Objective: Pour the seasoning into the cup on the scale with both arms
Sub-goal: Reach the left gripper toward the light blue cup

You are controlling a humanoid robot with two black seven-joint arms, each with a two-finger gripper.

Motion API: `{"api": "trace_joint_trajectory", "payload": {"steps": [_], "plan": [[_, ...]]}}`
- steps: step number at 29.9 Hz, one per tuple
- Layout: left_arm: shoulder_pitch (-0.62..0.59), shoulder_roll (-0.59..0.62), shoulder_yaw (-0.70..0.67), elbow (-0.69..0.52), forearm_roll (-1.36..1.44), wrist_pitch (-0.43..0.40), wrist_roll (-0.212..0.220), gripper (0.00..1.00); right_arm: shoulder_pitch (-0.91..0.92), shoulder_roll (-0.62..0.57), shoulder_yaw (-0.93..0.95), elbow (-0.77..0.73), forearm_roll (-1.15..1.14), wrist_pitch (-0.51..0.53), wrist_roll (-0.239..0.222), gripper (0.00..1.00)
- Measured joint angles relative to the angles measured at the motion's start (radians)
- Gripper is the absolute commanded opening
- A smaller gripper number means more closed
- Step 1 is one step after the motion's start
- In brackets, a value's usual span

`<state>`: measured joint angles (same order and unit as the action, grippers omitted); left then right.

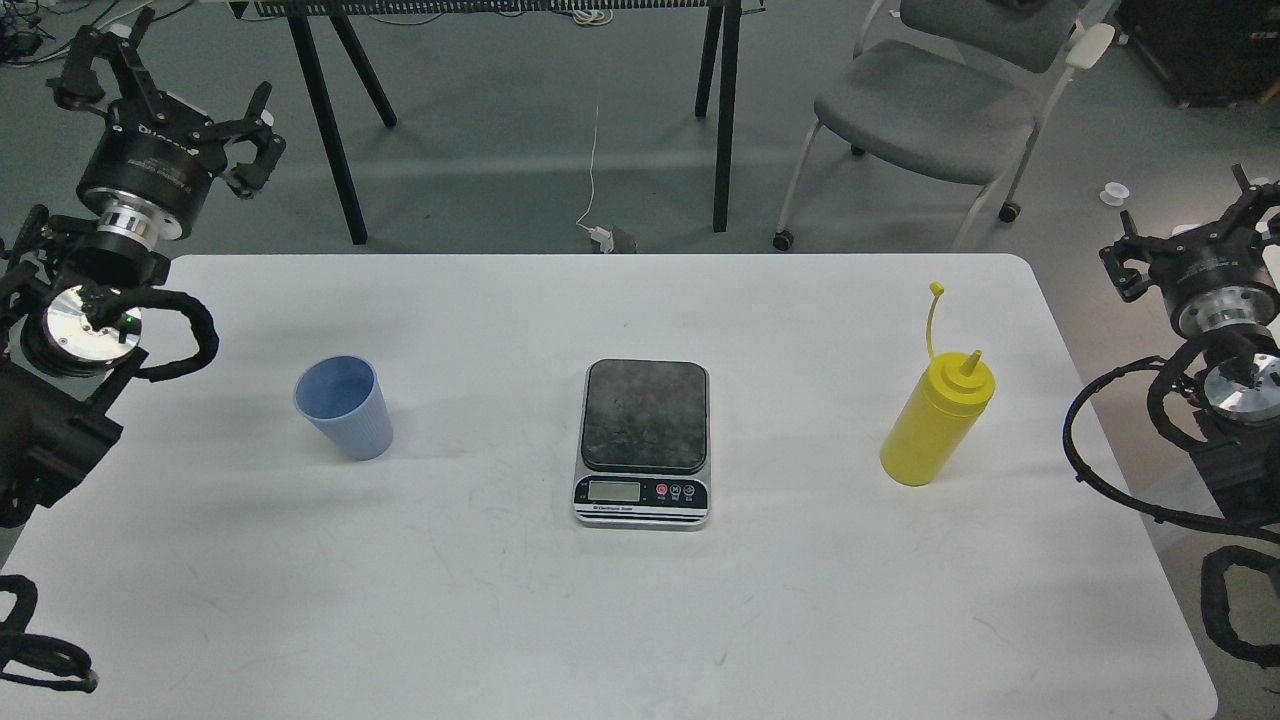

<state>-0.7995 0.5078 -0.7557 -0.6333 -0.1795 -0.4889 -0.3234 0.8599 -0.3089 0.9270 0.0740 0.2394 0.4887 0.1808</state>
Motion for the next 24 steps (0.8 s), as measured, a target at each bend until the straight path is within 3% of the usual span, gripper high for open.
{"api": "trace_joint_trajectory", "payload": {"steps": [10,14,21,24], "plan": [[0.001,0.015,0.007,-0.010,-0.006,0.000,0.005,1.00,-0.003,0.000,-0.001,0.021,0.000,0.000,-0.002,1.00],[-0.006,0.072,0.049,-0.071,0.045,0.000,0.015,0.98,0.004,-0.007,-0.003,0.028,0.000,0.000,-0.001,1.00],[-0.021,0.202,0.083,-0.247,0.468,0.000,0.006,0.98,0.005,-0.021,-0.006,0.048,0.000,0.000,-0.001,1.00],[-0.022,0.230,0.080,-0.286,0.677,0.000,-0.003,0.94,0.003,-0.034,-0.007,0.053,0.000,0.000,-0.001,1.00]]}}
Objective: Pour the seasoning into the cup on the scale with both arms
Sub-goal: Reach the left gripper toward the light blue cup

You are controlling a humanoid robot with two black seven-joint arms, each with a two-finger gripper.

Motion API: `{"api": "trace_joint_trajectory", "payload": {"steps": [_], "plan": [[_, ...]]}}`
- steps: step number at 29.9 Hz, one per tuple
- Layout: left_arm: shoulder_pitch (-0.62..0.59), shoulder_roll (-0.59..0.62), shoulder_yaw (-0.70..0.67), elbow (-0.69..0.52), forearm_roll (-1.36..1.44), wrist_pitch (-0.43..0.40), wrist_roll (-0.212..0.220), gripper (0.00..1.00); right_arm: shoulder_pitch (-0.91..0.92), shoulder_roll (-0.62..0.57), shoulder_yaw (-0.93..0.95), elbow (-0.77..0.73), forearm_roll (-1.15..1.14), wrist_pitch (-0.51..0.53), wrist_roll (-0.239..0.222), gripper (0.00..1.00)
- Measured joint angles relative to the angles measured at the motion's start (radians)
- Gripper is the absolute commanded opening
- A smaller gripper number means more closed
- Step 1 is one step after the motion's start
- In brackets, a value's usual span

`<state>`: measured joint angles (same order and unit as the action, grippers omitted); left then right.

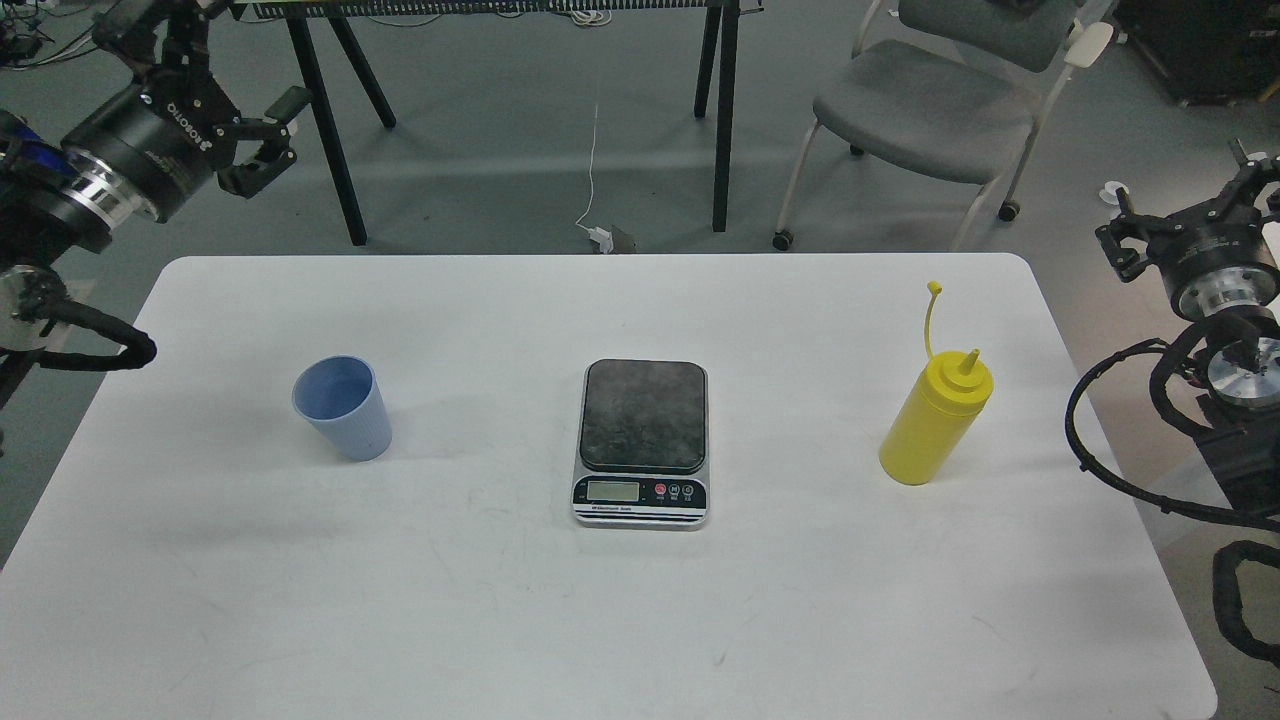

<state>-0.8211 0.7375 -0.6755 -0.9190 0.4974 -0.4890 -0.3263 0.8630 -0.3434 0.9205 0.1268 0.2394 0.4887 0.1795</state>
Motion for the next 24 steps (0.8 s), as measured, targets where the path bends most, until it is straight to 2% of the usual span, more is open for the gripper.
{"api": "trace_joint_trajectory", "payload": {"steps": [8,11,17,21,24], "plan": [[-0.017,0.045,0.002,-0.175,0.598,0.001,-0.021,0.94,-0.001,-0.018,-0.002,0.019,0.000,0.000,0.000,1.00],[-0.019,0.045,0.007,-0.200,0.890,0.018,-0.021,0.92,0.000,-0.018,-0.002,0.020,0.000,0.000,0.000,1.00],[-0.004,0.048,0.052,-0.190,1.331,0.093,-0.038,0.87,0.002,-0.017,-0.002,0.021,0.000,0.000,0.002,1.00],[-0.004,0.050,0.202,-0.133,1.429,0.183,-0.062,0.86,0.002,-0.017,-0.001,0.019,0.000,0.000,0.004,1.00],[-0.009,0.046,0.328,-0.063,1.440,0.271,-0.067,0.81,0.001,-0.020,0.000,0.018,0.000,0.000,0.004,1.00]]}}
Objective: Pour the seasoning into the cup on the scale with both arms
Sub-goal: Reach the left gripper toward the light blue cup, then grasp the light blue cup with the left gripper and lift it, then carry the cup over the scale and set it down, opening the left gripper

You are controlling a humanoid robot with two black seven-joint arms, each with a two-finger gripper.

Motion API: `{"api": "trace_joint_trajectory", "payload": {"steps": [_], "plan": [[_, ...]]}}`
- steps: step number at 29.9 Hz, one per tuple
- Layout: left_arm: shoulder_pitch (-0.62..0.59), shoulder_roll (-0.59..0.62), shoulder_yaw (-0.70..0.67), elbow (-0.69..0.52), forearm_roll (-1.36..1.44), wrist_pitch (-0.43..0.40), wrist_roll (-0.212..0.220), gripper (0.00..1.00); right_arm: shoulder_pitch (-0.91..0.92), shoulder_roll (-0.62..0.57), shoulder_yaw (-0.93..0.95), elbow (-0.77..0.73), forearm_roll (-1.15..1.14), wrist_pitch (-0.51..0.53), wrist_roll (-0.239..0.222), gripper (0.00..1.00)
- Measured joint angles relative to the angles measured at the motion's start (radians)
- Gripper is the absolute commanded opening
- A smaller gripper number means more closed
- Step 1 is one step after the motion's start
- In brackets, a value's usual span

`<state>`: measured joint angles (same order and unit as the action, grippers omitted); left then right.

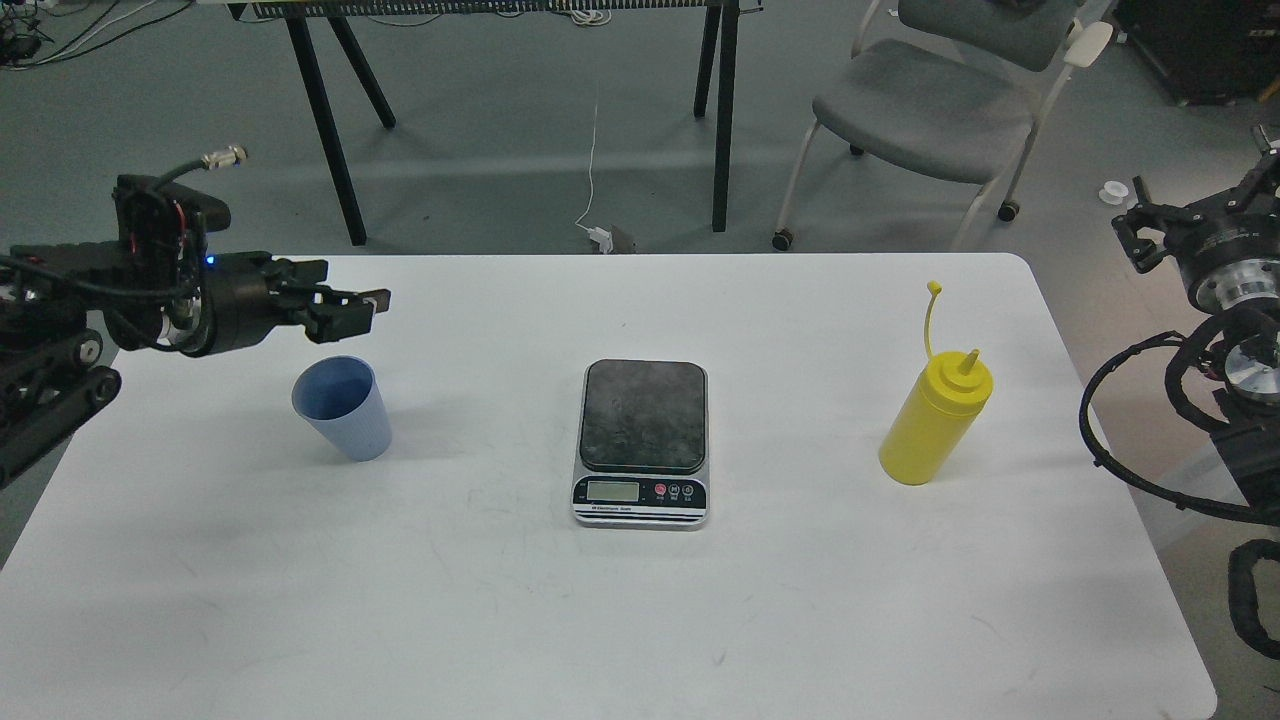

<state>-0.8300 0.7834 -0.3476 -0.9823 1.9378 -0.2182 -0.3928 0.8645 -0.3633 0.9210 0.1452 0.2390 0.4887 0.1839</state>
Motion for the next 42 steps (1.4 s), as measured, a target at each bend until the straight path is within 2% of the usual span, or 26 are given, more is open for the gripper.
{"api": "trace_joint_trajectory", "payload": {"steps": [4,7,13,19,22,31,38,42], "plan": [[-0.004,-0.021,0.131,0.097,-0.004,0.082,-0.003,0.77,-0.001,-0.014,0.002,-0.001,0.000,0.000,0.000,1.00],[-0.004,-0.044,0.166,0.155,-0.007,0.105,-0.016,0.71,-0.001,-0.019,0.002,-0.001,0.000,0.000,0.000,1.00],[0.001,-0.059,0.175,0.206,-0.015,0.111,-0.067,0.40,-0.001,-0.020,0.003,-0.001,0.000,0.000,0.002,1.00],[0.004,-0.095,0.199,0.251,-0.031,0.110,-0.078,0.09,-0.001,-0.019,0.003,-0.001,-0.001,0.000,0.004,1.00],[0.004,-0.109,0.209,0.277,-0.033,0.110,-0.090,0.05,-0.001,-0.019,0.002,-0.003,-0.001,0.000,0.004,1.00],[-0.042,-0.109,0.212,0.262,-0.103,0.095,-0.096,0.04,-0.001,-0.019,0.001,-0.008,-0.001,0.000,0.004,1.00],[-0.246,-0.114,0.210,0.072,-0.115,-0.100,-0.096,0.04,-0.006,-0.047,0.002,-0.008,-0.001,0.000,0.004,1.00],[-0.326,-0.213,0.209,0.003,-0.108,-0.191,-0.096,0.04,-0.009,-0.062,0.002,-0.007,-0.001,0.000,0.005,1.00]]}}
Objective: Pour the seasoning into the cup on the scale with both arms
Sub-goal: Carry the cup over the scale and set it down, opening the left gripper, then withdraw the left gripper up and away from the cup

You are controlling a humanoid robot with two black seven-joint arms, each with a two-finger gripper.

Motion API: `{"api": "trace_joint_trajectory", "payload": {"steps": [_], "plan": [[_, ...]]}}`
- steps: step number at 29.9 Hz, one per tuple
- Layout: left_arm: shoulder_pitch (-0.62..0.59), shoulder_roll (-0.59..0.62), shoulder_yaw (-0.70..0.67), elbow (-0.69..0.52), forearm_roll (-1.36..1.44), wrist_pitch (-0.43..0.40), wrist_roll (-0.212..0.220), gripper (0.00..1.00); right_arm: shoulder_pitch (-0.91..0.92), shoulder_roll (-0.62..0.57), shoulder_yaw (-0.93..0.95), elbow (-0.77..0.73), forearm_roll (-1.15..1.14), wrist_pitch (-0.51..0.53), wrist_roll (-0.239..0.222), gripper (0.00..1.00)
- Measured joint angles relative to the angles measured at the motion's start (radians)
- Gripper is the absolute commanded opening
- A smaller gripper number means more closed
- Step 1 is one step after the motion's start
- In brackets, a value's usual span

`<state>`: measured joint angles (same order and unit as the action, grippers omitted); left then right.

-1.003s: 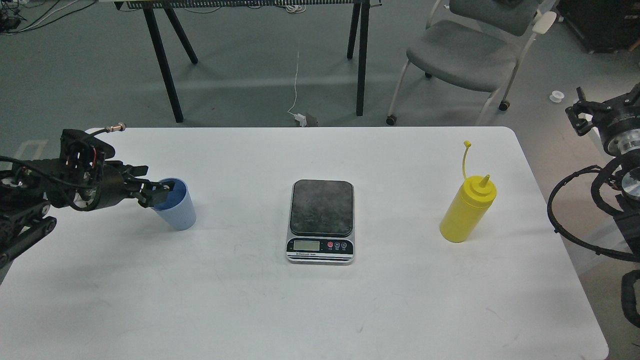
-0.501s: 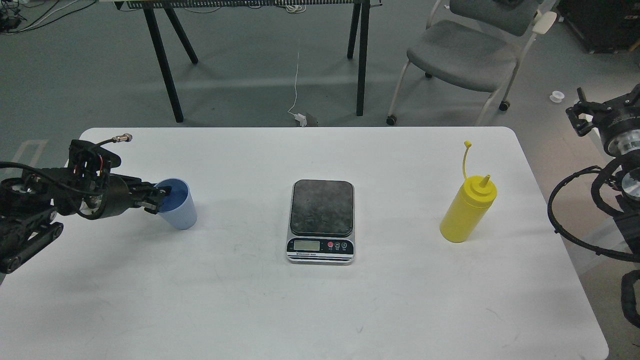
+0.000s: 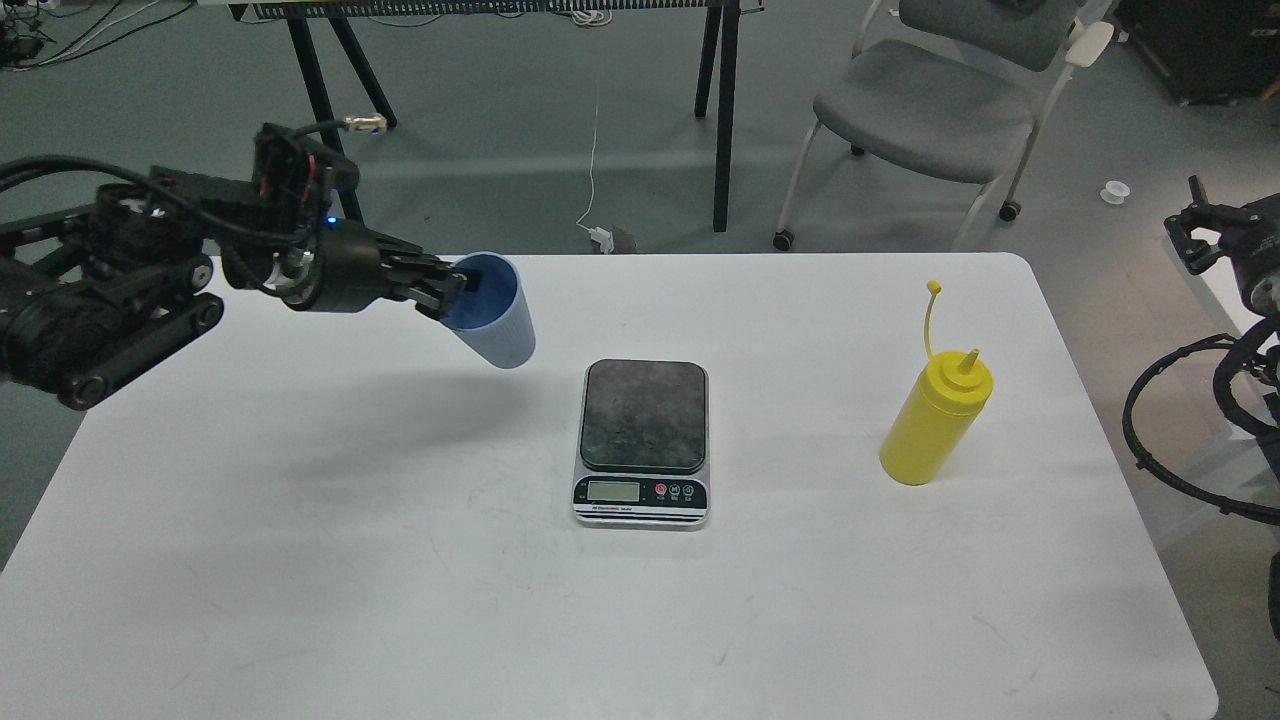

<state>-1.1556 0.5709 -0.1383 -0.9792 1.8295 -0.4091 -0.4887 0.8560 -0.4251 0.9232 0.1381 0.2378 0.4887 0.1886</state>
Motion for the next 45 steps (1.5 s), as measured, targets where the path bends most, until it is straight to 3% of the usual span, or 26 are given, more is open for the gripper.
{"api": "trace_joint_trajectory", "payload": {"steps": [4,11,18,23,27,28,34,38,42,45], "plan": [[-0.021,-0.140,0.013,-0.002,0.007,-0.047,0.016,0.05,-0.002,-0.010,-0.001,0.000,0.000,0.000,0.000,1.00],[-0.013,-0.290,0.063,0.089,0.009,-0.052,0.096,0.06,-0.006,-0.016,-0.001,0.000,0.000,0.000,0.000,1.00],[-0.009,-0.360,0.097,0.187,0.010,-0.029,0.102,0.11,-0.006,-0.017,-0.003,0.000,0.000,0.000,-0.001,1.00],[-0.009,-0.383,0.100,0.216,0.008,-0.016,0.103,0.27,-0.006,-0.017,-0.004,0.000,0.000,0.000,-0.002,1.00],[-0.008,-0.390,0.103,0.218,0.007,-0.013,0.104,0.30,-0.006,-0.018,-0.006,0.000,0.000,0.000,-0.003,1.00],[-0.008,-0.391,0.104,0.218,0.007,-0.013,0.104,0.34,-0.007,-0.018,-0.006,0.000,0.000,0.000,-0.003,1.00],[-0.008,-0.390,0.101,0.218,-0.011,0.001,0.104,0.79,-0.010,-0.027,-0.007,0.000,0.000,0.000,-0.006,1.00],[-0.009,-0.369,0.067,0.218,-0.121,0.065,0.093,0.94,-0.032,-0.042,-0.004,0.006,0.003,0.000,-0.013,1.00],[-0.016,-0.310,0.001,0.218,-0.427,0.095,0.087,0.99,-0.076,-0.086,0.002,0.033,0.010,0.000,-0.015,1.00],[-0.016,-0.281,-0.040,0.217,-0.746,0.100,0.082,0.99,-0.155,-0.118,0.004,0.134,0.031,0.000,-0.015,1.00]]}}
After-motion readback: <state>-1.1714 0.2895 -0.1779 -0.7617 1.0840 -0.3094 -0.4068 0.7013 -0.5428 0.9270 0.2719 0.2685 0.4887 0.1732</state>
